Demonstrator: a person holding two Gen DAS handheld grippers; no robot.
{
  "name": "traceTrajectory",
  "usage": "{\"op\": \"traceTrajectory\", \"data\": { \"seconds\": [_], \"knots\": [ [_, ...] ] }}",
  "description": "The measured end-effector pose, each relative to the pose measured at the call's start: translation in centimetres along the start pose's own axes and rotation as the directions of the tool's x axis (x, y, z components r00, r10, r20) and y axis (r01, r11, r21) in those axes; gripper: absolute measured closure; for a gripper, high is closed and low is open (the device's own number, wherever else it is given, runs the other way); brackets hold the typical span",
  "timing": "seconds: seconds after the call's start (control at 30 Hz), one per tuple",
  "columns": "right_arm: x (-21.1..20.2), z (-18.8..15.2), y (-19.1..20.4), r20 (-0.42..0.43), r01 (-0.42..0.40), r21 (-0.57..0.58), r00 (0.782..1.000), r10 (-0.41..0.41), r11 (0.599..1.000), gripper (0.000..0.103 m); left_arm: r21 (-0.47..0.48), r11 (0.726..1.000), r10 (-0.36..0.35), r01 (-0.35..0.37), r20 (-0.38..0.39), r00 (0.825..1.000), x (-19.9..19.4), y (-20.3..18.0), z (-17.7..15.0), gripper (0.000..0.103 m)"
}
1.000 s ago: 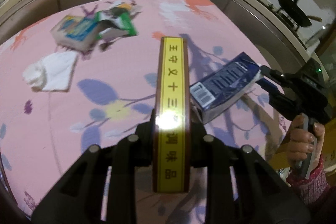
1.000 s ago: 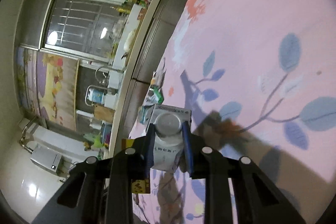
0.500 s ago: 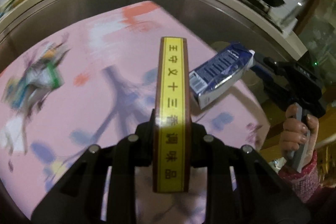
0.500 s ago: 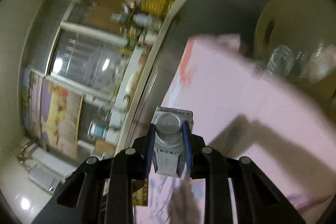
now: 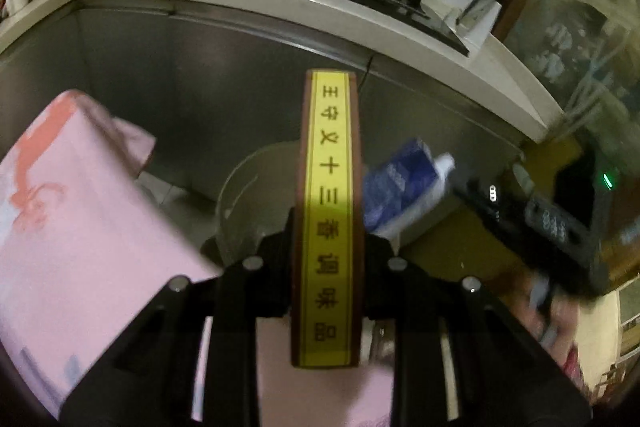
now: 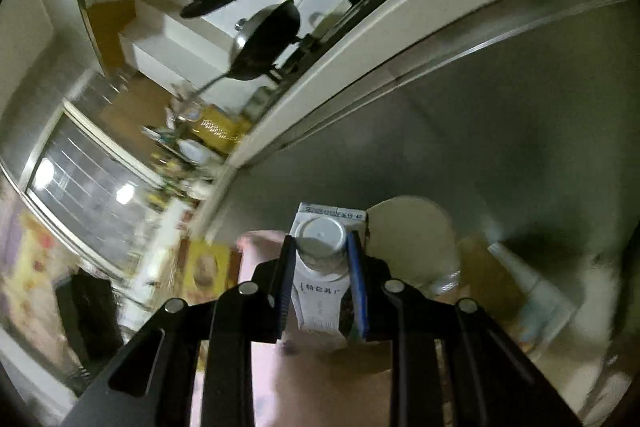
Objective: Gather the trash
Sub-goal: 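Carry the box and carton over the beige bin and open both tools, then bring both open tools back over the table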
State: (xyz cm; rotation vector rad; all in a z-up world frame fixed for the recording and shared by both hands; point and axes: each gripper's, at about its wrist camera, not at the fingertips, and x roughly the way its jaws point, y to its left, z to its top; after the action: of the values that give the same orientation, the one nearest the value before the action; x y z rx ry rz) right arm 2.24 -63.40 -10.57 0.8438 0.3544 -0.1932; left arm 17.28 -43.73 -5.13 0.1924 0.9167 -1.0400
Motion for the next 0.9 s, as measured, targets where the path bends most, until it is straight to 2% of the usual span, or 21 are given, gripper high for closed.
{"op": "traceTrajectory", "data": {
  "seconds": [0.03,0.07,0.1,0.13,0.2,0.37,0.5,0.6,0.63,0.73,0.8,0.9],
  "knots": [
    [0.4,-0.3,0.0,0.001,0.019,-0.022,1.0,-0.019,1.0,0.078,0.005,1.0,0.021,-0.021,-0.006,1.0,1.8,-0.2,0.4,0.07],
    [0.9,-0.6,-0.3,-0.004,0.026,-0.033,1.0,-0.026,0.999,0.077,0.007,0.999,0.047,-0.047,-0.027,0.999,3.0,-0.2,0.5,0.047],
    [1.4,-1.0,-0.5,-0.013,0.023,-0.034,1.0,-0.024,0.999,0.073,0.004,0.997,0.073,-0.073,-0.048,0.996,4.2,-0.2,0.5,0.038],
    [1.8,-1.5,-0.7,-0.017,0.018,-0.03,1.0,-0.019,0.999,0.066,-0.003,0.996,0.09,-0.09,-0.06,0.994,5.2,0.0,0.4,0.038],
    [2.1,-2.2,-0.7,-0.012,0.011,-0.037,1.0,-0.012,0.999,0.061,-0.018,0.995,0.099,-0.101,-0.076,0.992,5.6,0.5,0.1,0.038],
    [1.4,-2.9,-1.0,0.007,-0.013,-0.027,1.0,0.014,1.0,0.061,-0.055,0.994,0.09,-0.092,-0.035,0.995,2.7,1.6,-0.8,0.038],
    [0.1,-3.9,-0.7,0.009,-0.053,0.01,0.999,0.053,0.999,0.061,-0.09,0.991,0.095,-0.095,0.0,0.995,-0.8,2.9,-3.3,0.038],
    [-0.8,-5.3,0.3,-0.008,-0.07,0.017,0.997,0.07,0.997,0.061,-0.094,0.983,0.159,-0.157,0.014,0.987,-3.3,3.4,-6.0,0.038],
    [-0.9,-5.7,0.7,-0.018,-0.076,0.018,0.997,0.076,0.997,0.061,-0.089,0.979,0.187,-0.185,0.018,0.982,-4.1,3.5,-6.9,0.038],
    [-1.5,-7.8,2.1,-0.059,-0.101,0.024,0.993,0.102,0.995,0.061,-0.06,0.952,0.303,-0.301,0.032,0.952,-6.4,3.1,-9.5,0.038],
    [-1.9,-9.2,3.4,-0.088,-0.12,0.018,0.989,0.121,0.993,0.061,-0.051,0.924,0.382,-0.38,0.044,0.923,-8.3,3.0,-11.2,0.038],
    [-2.3,-11.3,5.6,-0.131,-0.153,0.003,0.98,0.152,0.988,0.061,-0.078,0.891,0.452,-0.447,0.057,0.89,-11.2,3.4,-13.3,0.038]
  ]
}}
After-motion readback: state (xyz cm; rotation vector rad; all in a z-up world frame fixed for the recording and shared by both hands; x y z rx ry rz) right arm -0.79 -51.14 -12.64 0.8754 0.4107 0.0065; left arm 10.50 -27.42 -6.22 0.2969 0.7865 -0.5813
